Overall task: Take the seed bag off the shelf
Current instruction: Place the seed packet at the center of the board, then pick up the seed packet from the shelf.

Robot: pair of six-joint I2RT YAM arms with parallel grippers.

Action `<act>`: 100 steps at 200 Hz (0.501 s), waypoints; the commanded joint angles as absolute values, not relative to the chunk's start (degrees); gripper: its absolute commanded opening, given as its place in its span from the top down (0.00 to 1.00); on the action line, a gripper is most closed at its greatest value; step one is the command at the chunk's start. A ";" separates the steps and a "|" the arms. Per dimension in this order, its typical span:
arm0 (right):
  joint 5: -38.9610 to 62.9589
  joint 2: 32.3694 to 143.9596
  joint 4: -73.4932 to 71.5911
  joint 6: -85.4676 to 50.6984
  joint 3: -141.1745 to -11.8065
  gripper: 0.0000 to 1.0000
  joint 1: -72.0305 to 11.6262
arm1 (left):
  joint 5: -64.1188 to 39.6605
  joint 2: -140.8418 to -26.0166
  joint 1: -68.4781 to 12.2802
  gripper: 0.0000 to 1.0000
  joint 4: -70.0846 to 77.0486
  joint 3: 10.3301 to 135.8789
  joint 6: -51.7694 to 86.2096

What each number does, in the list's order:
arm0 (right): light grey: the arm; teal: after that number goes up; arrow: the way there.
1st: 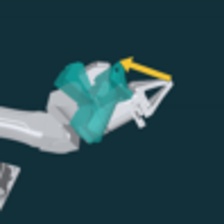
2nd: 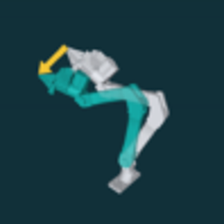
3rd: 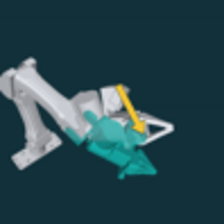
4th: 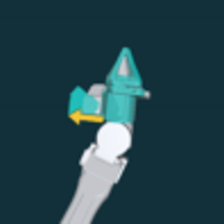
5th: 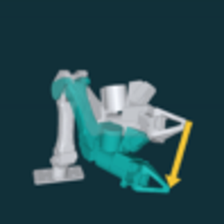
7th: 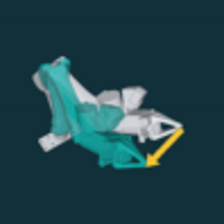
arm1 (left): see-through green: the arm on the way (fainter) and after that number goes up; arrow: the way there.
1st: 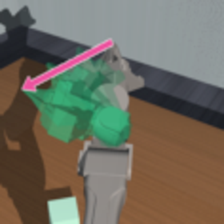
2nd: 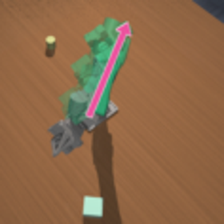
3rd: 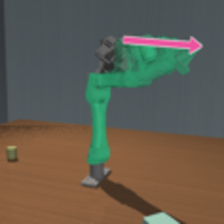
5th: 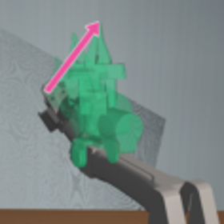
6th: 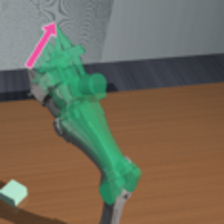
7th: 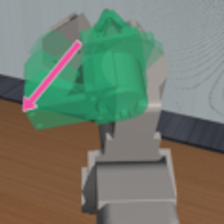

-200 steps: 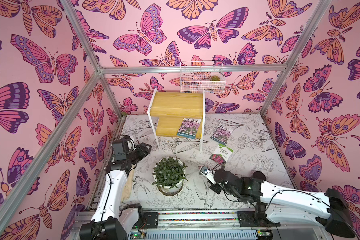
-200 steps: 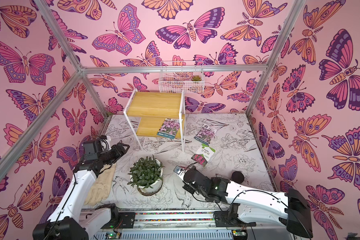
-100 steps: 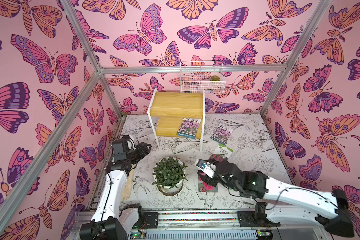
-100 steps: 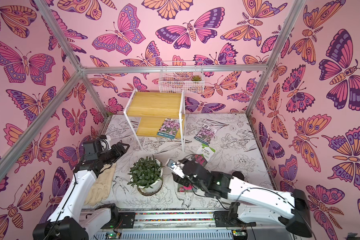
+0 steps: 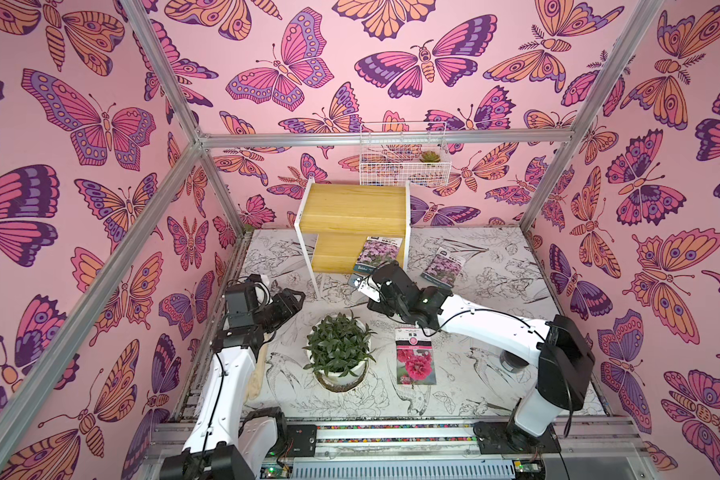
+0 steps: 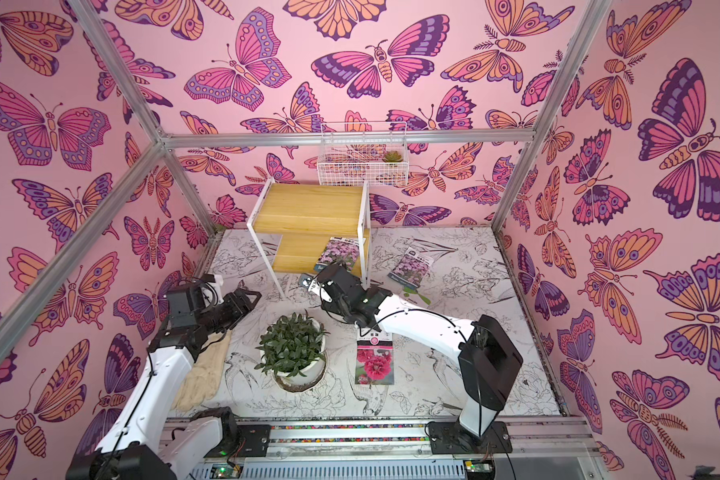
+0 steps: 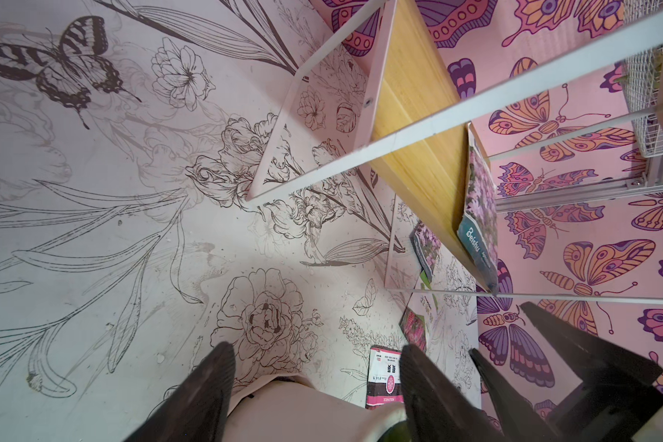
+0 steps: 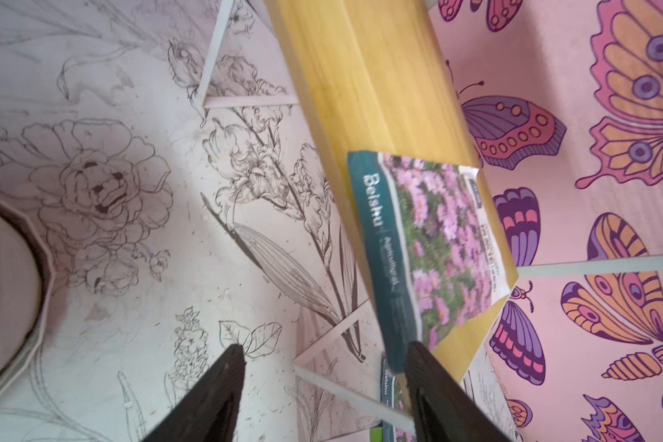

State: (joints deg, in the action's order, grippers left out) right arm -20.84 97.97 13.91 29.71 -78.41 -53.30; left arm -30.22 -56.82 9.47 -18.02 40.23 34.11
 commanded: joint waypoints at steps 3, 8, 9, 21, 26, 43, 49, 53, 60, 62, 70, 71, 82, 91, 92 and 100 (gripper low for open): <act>-18.03 100.28 14.88 31.99 -83.12 0.29 -52.34 | -31.60 -56.54 9.62 0.29 -17.61 39.81 33.94; -17.91 101.28 15.55 31.99 -84.19 0.29 -52.00 | -31.68 -56.65 9.67 0.29 -17.65 39.81 33.98; -17.87 101.53 15.69 31.99 -84.37 0.29 -51.88 | -31.70 -56.62 9.67 0.29 -17.66 39.81 34.04; -17.25 103.92 17.30 31.92 -86.56 0.29 -50.94 | -31.71 -56.60 9.67 0.29 -17.64 39.81 34.03; -16.98 104.83 17.72 31.92 -87.26 0.29 -50.63 | -31.68 -56.52 9.71 0.29 -17.62 39.80 34.10; -15.98 107.14 18.54 31.73 -88.74 0.26 -49.95 | -31.64 -56.19 9.68 0.29 -17.60 39.73 33.94; -15.26 107.70 18.86 31.49 -89.13 0.25 -49.69 | -31.60 -56.08 9.67 0.29 -17.61 39.72 33.95; -14.74 107.96 19.05 31.32 -89.36 0.24 -49.53 | -31.58 -56.07 9.67 0.29 -17.53 39.64 33.93; -14.36 108.41 19.13 31.00 -89.57 0.24 -49.18 | -31.47 -55.99 9.71 0.29 -17.61 39.66 33.95; -14.29 108.51 19.15 30.95 -89.63 0.23 -49.03 | -31.47 -56.01 9.74 0.29 -17.63 39.71 33.93; -14.15 109.03 19.30 30.81 -89.94 0.23 -48.74 | -31.51 -56.07 9.64 0.29 -17.58 39.65 33.93; -14.15 109.10 19.28 30.79 -89.97 0.23 -48.72 | -31.49 -56.12 9.65 0.29 -17.58 39.69 33.93; -14.12 109.77 19.53 30.77 -90.46 0.23 -48.30 | -31.68 -56.17 9.68 0.29 -17.65 39.76 33.99; -14.14 110.08 19.82 30.79 -90.68 0.24 -48.12 | -31.78 -56.29 9.70 0.30 -17.65 39.80 33.97; -14.15 110.06 19.80 30.78 -90.69 0.24 -48.14 | -31.75 -56.32 9.68 0.30 -17.61 39.81 33.99; -14.08 110.04 19.97 30.78 -90.77 0.26 -48.03 | -31.66 -56.25 9.67 0.29 -17.61 39.77 33.90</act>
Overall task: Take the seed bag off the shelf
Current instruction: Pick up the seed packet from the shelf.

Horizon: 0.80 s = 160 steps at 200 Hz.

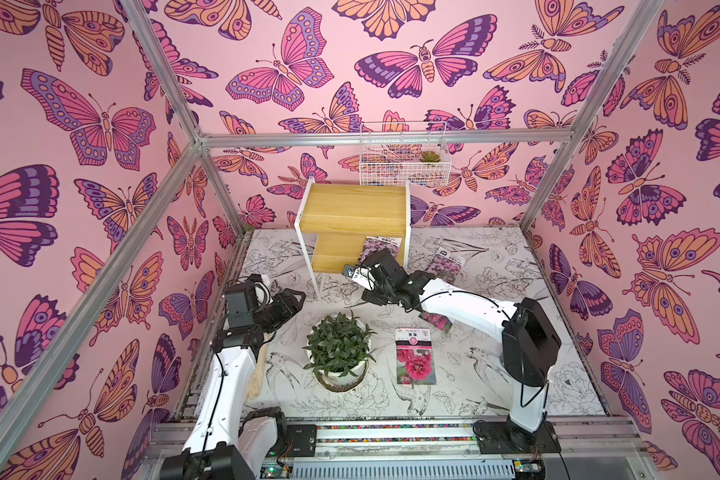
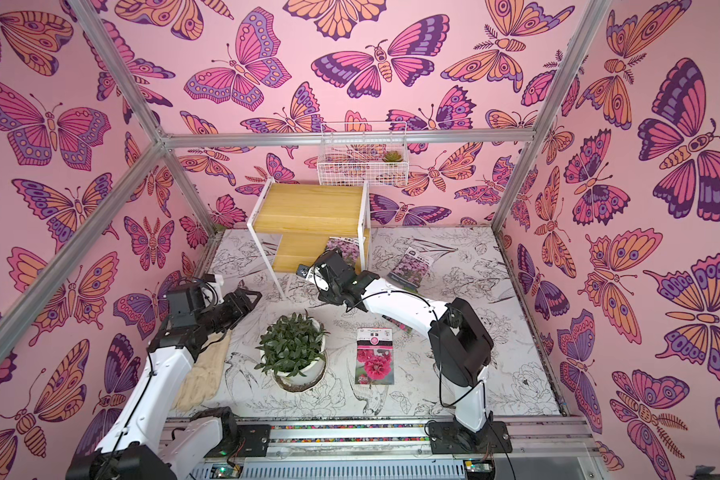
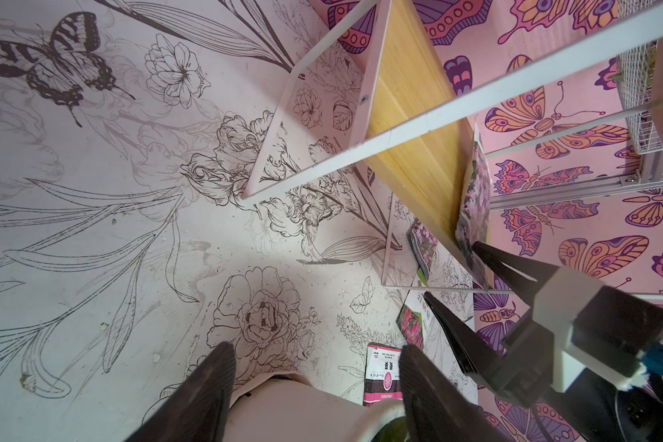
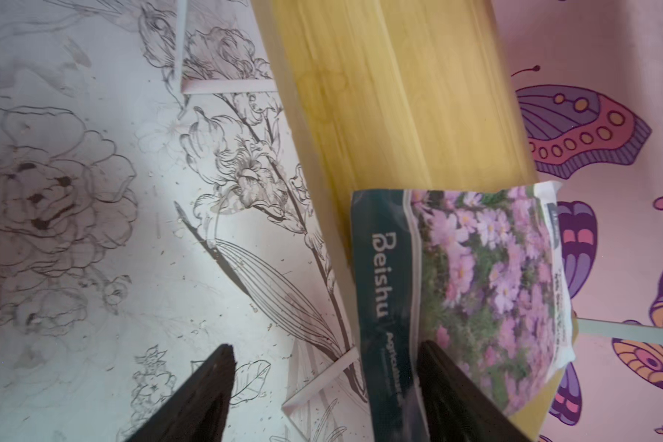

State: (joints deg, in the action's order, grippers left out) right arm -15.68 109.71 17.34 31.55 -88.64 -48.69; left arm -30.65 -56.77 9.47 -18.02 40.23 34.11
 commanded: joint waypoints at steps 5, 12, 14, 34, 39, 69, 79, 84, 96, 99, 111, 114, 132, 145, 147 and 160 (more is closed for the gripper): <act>-13.90 110.04 20.15 30.74 -90.83 0.28 -48.00 | -31.65 -56.18 9.68 0.29 -17.60 39.80 34.01; -13.44 109.90 20.63 30.61 -90.96 0.34 -47.99 | -31.43 -56.24 9.75 0.29 -17.62 39.81 34.01; -13.27 109.87 20.78 30.50 -90.96 0.36 -48.01 | -31.46 -56.11 9.69 0.29 -17.66 39.81 34.01; -11.57 108.74 21.44 29.37 -90.34 0.66 -48.08 | -31.36 -55.91 9.66 0.30 -17.66 39.86 34.15; -11.36 108.27 21.07 29.20 -89.77 0.73 -48.09 | -31.35 -55.83 9.74 0.30 -17.61 39.90 34.18; -10.88 105.10 19.05 28.58 -86.00 0.98 -48.59 | -31.26 -55.89 9.71 0.30 -17.50 39.82 33.84; -11.02 104.11 18.75 28.57 -85.23 1.00 -49.06 | -31.23 -56.06 9.74 0.29 -17.58 39.89 33.81; -11.18 103.64 18.70 28.60 -84.76 1.00 -49.28 | -31.31 -56.05 9.75 0.30 -17.59 39.82 33.80; -11.77 102.26 18.64 28.52 -83.89 1.00 -50.08 | -31.25 -56.07 9.71 0.30 -17.56 39.75 33.86; -12.00 101.91 18.70 28.60 -83.67 1.00 -50.36 | -31.23 -56.07 9.73 0.30 -17.58 39.81 33.89; -13.13 100.20 19.46 28.60 -83.17 1.00 -51.55 | -31.28 -56.07 9.70 0.30 -17.59 39.81 33.86; -13.58 99.77 19.78 28.62 -83.18 1.00 -51.96 | -31.29 -56.07 9.72 0.30 -17.51 39.79 33.90; -16.04 95.48 22.21 28.96 -83.39 1.00 -54.67 | -31.04 -56.08 9.75 0.30 -17.58 39.73 33.71; -16.61 90.91 24.20 28.68 -83.59 1.00 -56.53 | -31.02 -56.21 9.75 0.30 -17.57 39.81 33.58; -16.59 90.58 24.46 28.59 -83.65 1.00 -56.78 | -31.03 -56.24 9.76 0.29 -17.55 39.88 33.58; -14.89 84.12 25.48 27.05 -83.08 1.00 -57.85 | -31.06 -56.43 9.75 0.29 -17.59 40.07 33.57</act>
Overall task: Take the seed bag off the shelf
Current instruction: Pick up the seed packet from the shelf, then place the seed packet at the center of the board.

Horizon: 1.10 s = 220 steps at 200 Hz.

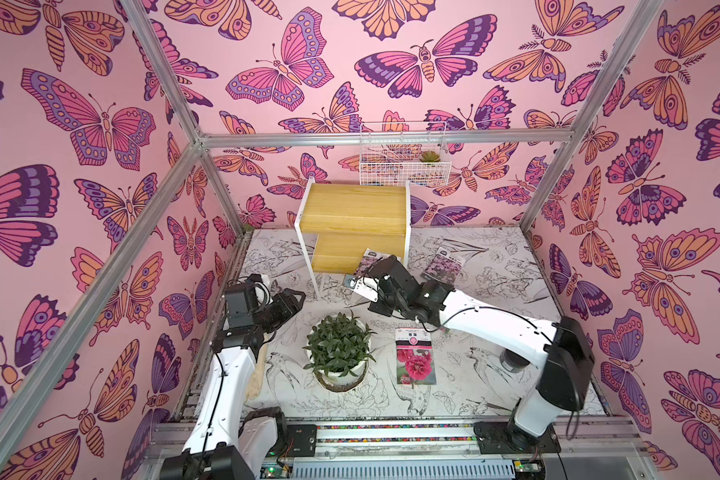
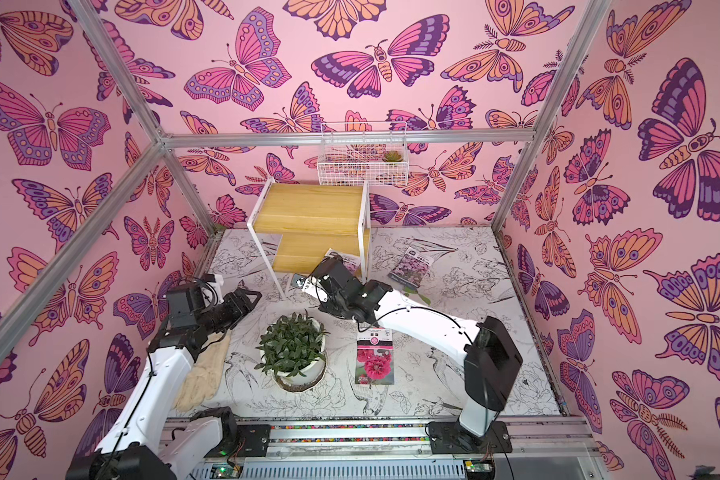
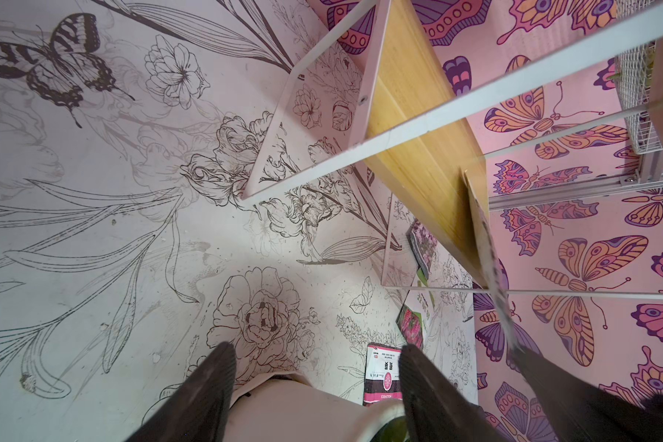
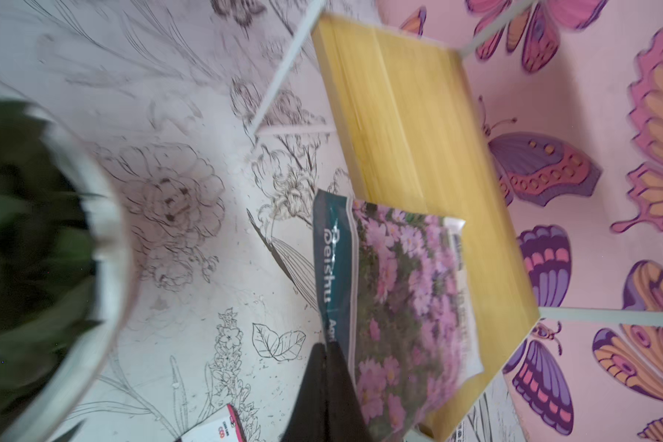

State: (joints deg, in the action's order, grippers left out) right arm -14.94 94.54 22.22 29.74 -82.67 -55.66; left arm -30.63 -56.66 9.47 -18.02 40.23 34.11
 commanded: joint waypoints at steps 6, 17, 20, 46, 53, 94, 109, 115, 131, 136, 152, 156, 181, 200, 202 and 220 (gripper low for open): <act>-13.75 81.96 26.16 25.96 -82.89 1.00 -58.00 | -31.02 -56.52 9.76 0.29 -17.52 40.16 33.58; -13.23 77.81 28.38 23.77 -82.56 1.00 -58.10 | -30.93 -56.62 9.75 0.29 -17.57 40.17 33.58; -13.53 76.81 28.84 23.14 -82.41 1.00 -58.14 | -30.88 -56.68 9.76 0.29 -17.59 40.24 33.60; -17.87 69.17 33.77 19.95 -80.26 1.00 -58.12 | -31.08 -56.71 9.76 0.29 -17.11 40.12 33.62; -20.08 67.52 34.90 19.42 -79.12 1.00 -58.10 | -31.06 -56.69 9.76 0.30 -16.97 40.17 33.62; -34.93 57.72 36.67 16.18 -71.82 1.00 -57.65 | -31.69 -57.78 9.71 0.29 -16.17 40.51 33.75; -38.83 54.77 36.52 15.88 -69.80 1.00 -54.81 | -31.90 -58.01 9.76 0.30 -16.04 40.58 33.76; -38.73 53.86 36.55 15.72 -69.33 1.00 -52.67 | -32.02 -58.05 9.76 0.30 -16.04 40.45 33.75; -36.06 52.82 35.97 15.08 -68.54 1.00 -44.74 | -31.92 -58.18 9.71 0.30 -15.94 40.46 33.66; -34.91 53.03 35.62 14.91 -68.40 1.00 -41.96 | -32.03 -58.18 9.75 0.30 -15.95 40.45 33.66; -30.25 55.55 34.26 14.09 -68.38 1.00 -32.34 | -32.00 -58.34 9.76 0.30 -15.90 40.50 33.60; -28.83 56.60 33.92 13.90 -68.51 1.00 -29.95 | -32.00 -58.40 9.75 0.30 -15.91 40.53 33.59; -17.96 66.44 30.65 12.58 -69.64 1.00 -15.74 | -32.24 -59.16 9.69 0.30 -15.91 40.87 33.28; -15.12 74.31 27.78 12.99 -70.67 1.00 -9.61 | -32.24 -59.89 9.68 0.30 -15.86 41.42 33.09; -15.12 75.11 27.60 13.05 -70.84 1.00 -9.13 | -32.23 -59.99 9.67 0.30 -15.87 41.49 33.06; -15.83 79.10 26.26 13.65 -72.10 1.00 -6.26 | -31.93 -60.93 9.75 0.30 -15.95 42.21 32.60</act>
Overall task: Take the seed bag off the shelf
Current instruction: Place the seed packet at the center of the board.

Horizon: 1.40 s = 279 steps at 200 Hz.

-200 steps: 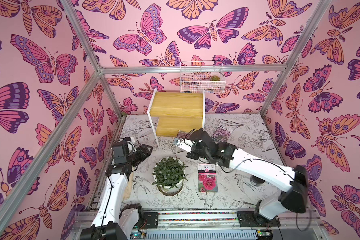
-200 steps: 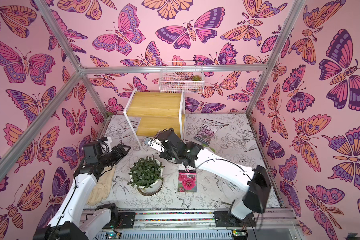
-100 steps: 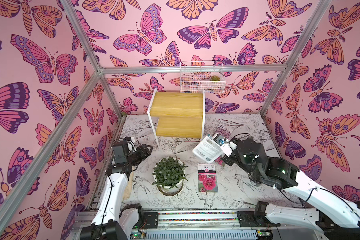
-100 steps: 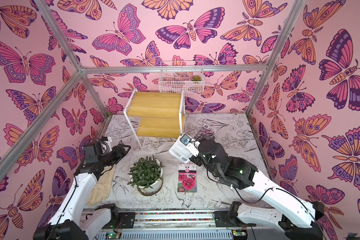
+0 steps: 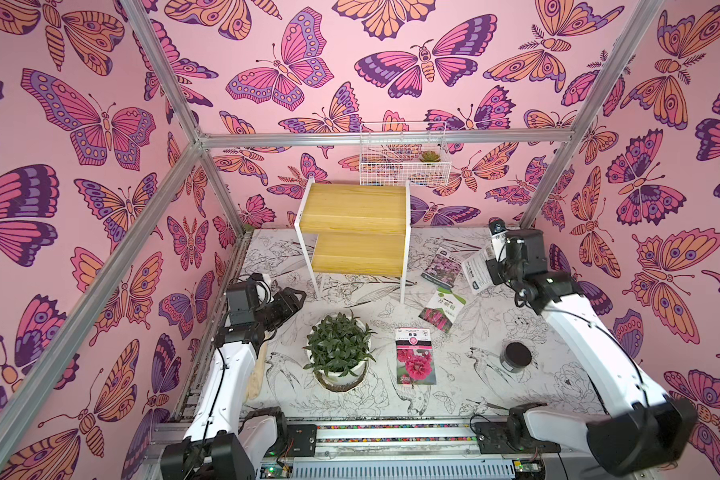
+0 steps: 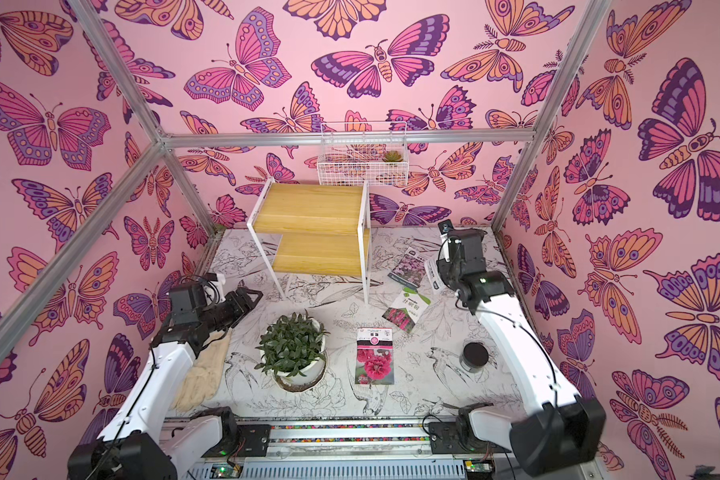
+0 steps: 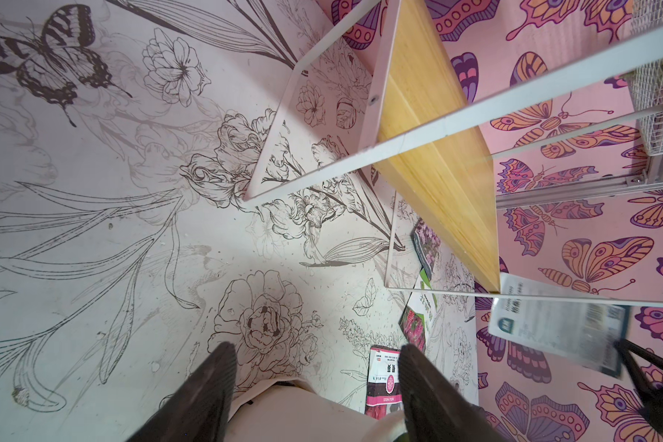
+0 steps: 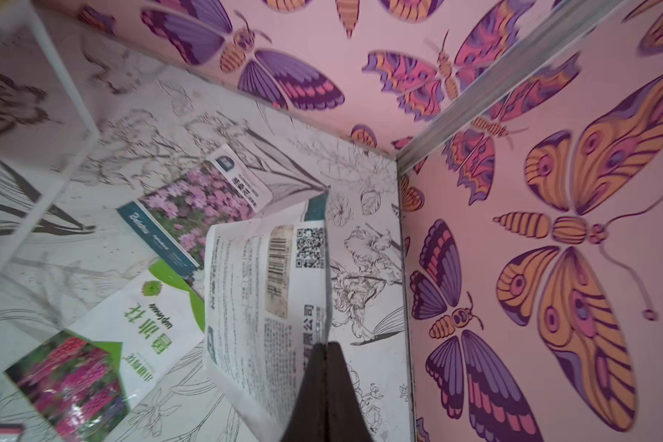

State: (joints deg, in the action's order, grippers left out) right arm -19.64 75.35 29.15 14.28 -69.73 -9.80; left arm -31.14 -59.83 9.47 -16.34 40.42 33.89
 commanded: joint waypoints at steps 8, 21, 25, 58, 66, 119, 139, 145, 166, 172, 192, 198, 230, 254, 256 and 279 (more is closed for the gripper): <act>-16.10 80.04 25.40 14.05 -72.32 1.00 -5.32 | -31.29 -61.36 9.66 0.30 -15.91 42.34 32.30; -16.25 81.44 24.14 14.96 -72.51 1.00 -4.42 | -30.33 -62.08 9.76 0.30 -15.89 42.50 31.80; -16.58 81.97 23.62 15.29 -72.49 1.00 -4.36 | -30.15 -62.29 9.76 0.30 -15.86 42.61 31.66; -14.59 88.47 19.59 15.67 -70.80 1.00 -4.28 | -30.17 -63.88 9.76 0.30 -15.93 42.83 31.17; -14.09 91.77 18.35 15.62 -70.22 1.00 -4.23 | -30.06 -63.94 9.73 0.30 -15.86 42.83 31.24; -12.00 107.13 21.95 14.94 -76.17 1.00 -4.18 | -30.16 -62.94 9.68 0.31 -15.87 42.33 31.31; -12.00 106.00 20.68 14.90 -74.77 1.00 -4.13 | -29.83 -62.67 9.74 0.31 -15.90 42.10 31.25; -12.14 105.42 20.45 15.09 -74.34 1.00 -4.13 | -29.87 -62.75 9.69 0.31 -15.93 42.10 31.29; -13.55 103.45 19.88 16.05 -73.39 1.00 -4.16 | -30.11 -63.52 9.70 0.31 -15.85 42.37 31.26; -14.15 102.98 19.99 16.43 -73.27 1.00 -4.13 | -30.26 -63.75 9.67 0.31 -15.86 42.45 31.26; -16.48 100.80 21.15 17.93 -73.69 1.00 -4.13 | -30.34 -63.96 9.67 0.31 -15.90 42.41 31.00; -17.71 100.03 21.58 18.71 -73.95 1.00 -4.14 | -30.28 -63.98 9.67 0.31 -15.86 42.33 30.95; -21.36 99.21 25.23 21.20 -77.69 1.00 -1.16 | -30.45 -63.80 9.67 0.31 -15.90 42.11 30.73; -23.08 100.24 27.31 21.17 -80.43 1.00 0.94 | -30.76 -64.37 9.73 0.31 -15.91 42.62 30.44; -23.35 100.10 27.33 21.13 -80.53 1.00 1.02 | -30.76 -64.45 9.68 0.31 -15.91 42.74 30.42; -23.85 97.73 26.98 21.29 -80.56 1.00 1.58 | -30.80 -65.64 9.71 0.31 -15.91 43.64 29.97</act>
